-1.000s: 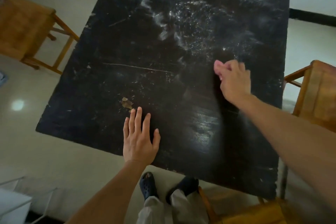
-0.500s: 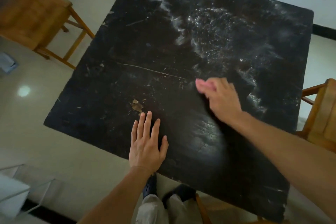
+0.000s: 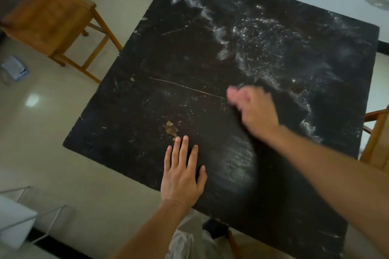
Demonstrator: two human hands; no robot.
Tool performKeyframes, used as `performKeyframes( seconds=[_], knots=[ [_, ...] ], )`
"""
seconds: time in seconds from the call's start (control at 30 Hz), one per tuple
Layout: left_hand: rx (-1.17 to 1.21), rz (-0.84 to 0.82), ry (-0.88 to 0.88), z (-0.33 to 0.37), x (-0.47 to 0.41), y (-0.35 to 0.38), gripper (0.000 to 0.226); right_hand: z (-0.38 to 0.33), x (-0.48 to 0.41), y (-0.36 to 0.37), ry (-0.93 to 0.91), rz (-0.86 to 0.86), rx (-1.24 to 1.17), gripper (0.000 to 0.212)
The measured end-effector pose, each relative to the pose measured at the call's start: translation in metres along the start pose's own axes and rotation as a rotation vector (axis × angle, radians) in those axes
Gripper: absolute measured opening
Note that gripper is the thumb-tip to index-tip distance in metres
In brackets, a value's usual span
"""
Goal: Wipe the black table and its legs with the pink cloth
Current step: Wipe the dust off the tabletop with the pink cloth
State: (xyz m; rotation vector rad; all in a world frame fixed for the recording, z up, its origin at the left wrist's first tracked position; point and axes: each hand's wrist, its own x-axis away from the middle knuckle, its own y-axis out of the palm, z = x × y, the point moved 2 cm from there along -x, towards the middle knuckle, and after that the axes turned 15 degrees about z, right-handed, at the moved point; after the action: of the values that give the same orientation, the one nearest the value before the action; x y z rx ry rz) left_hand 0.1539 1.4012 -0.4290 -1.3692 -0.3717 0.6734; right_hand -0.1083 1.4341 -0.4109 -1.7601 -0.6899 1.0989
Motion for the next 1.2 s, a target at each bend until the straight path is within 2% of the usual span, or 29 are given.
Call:
performKeyframes(
  seconds=[0.07,0.17,0.2,0.27,0.33,0.37,0.4,0.47,0.53,0.6,0.63,0.73,0.83,0.93,1.03,1.1,1.13,1.2],
  knots=[
    [-0.005,-0.014,0.006,0.0,0.002,0.0,0.055,0.043,-0.051,0.004,0.193,-0.097,0.187,0.024],
    [-0.004,-0.017,0.01,-0.003,0.003,0.002,0.055,0.053,-0.082,-0.011,0.303,-0.121,0.273,0.019],
    [-0.009,-0.022,0.014,-0.004,0.003,0.002,0.055,0.039,-0.078,-0.014,0.271,-0.079,0.244,0.019],
    [-0.011,-0.026,0.016,-0.004,0.004,0.003,0.054,0.001,-0.042,-0.008,0.088,0.003,0.077,0.029],
    [-0.005,-0.038,0.015,-0.003,0.004,0.004,0.055,-0.034,0.0,0.002,-0.155,-0.096,-0.015,0.041],
    [0.002,-0.044,0.016,-0.003,0.003,0.003,0.055,-0.037,0.012,0.007,-0.198,-0.14,-0.019,0.044],
    [0.011,-0.039,0.016,-0.004,0.003,0.003,0.054,-0.031,0.009,0.011,-0.164,-0.146,-0.008,0.046],
    [0.015,-0.024,0.013,-0.005,0.0,0.002,0.054,-0.002,-0.018,0.011,0.083,-0.083,0.123,0.045],
    [0.015,-0.029,0.008,-0.006,0.0,0.001,0.053,0.036,-0.047,-0.002,0.282,-0.164,0.311,0.035],
    [0.022,-0.028,0.007,-0.01,0.002,0.001,0.053,0.055,-0.055,-0.026,0.342,-0.24,0.375,0.023],
    [0.022,-0.028,0.008,-0.011,0.002,0.001,0.053,0.056,-0.049,-0.038,0.332,-0.2,0.349,0.02],
    [0.011,-0.032,-0.006,-0.012,0.001,0.001,0.055,0.04,0.009,-0.08,0.296,-0.041,0.233,0.028],
    [-0.012,-0.047,-0.018,-0.01,0.003,0.0,0.057,0.014,0.106,-0.117,0.252,-0.023,0.153,0.046],
    [0.001,-0.052,-0.049,-0.002,0.001,-0.005,0.051,-0.018,0.208,-0.146,0.205,-0.092,0.08,0.071],
    [0.055,-0.029,-0.037,0.026,-0.006,-0.009,0.049,-0.038,0.284,-0.154,0.098,-0.3,0.017,0.095],
    [0.108,0.001,0.001,0.051,-0.01,-0.01,0.051,-0.031,0.302,-0.15,-0.016,-0.357,0.015,0.096],
    [0.133,0.013,0.018,0.062,-0.014,-0.009,0.055,-0.019,0.299,-0.145,-0.049,-0.335,0.016,0.093],
    [0.153,0.023,0.06,0.08,-0.02,-0.006,0.055,0.015,0.273,-0.129,-0.031,-0.248,0.056,0.074]
  ],
)
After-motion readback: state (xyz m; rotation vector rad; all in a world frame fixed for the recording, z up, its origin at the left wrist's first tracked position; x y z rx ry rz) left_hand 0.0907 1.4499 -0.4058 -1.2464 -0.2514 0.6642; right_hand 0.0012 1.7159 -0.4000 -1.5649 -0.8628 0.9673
